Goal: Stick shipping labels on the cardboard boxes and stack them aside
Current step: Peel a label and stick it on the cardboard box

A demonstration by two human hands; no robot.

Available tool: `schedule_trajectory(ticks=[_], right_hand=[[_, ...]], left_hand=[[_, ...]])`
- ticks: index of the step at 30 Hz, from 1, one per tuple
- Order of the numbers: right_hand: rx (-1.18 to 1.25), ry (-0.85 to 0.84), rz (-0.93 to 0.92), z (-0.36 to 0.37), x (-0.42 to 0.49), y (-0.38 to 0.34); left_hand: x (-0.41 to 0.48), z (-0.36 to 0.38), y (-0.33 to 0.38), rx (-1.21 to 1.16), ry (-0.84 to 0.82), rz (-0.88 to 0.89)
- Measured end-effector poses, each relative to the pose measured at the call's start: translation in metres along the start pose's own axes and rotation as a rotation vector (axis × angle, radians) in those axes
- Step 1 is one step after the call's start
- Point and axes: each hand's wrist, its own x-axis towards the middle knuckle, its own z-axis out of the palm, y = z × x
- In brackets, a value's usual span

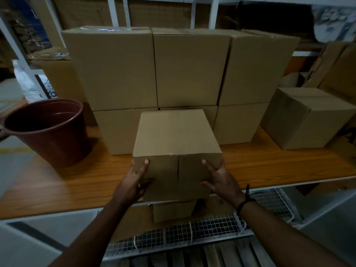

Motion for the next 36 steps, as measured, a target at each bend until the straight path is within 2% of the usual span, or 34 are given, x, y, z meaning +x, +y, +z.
schedule_trajectory(ticks=[8,12,18,24,36], right_hand=[[0.002,0.086,0.038,-0.038,0.002,-0.022],[0.013,0.079,0.192,-0.085,0.018,-0.037],[0.034,0.017,0.26,-0.135,0.05,-0.039],[0.104,-0.106,0.352,-0.158,0.092,-0.034],[0.257,-0.313,0.443,-0.128,0.147,0.008]], left_hand=[[0.014,-0.032,0.024,-0.002,0.054,0.04],[0.042,-0.064,0.049,-0.05,0.082,0.076],[0.086,-0.093,0.085,-0.208,0.128,-0.137],[0.134,-0.099,0.086,-0.306,-0.041,-0.401],[0.168,-0.063,0.042,-0.547,-0.101,-0.531]])
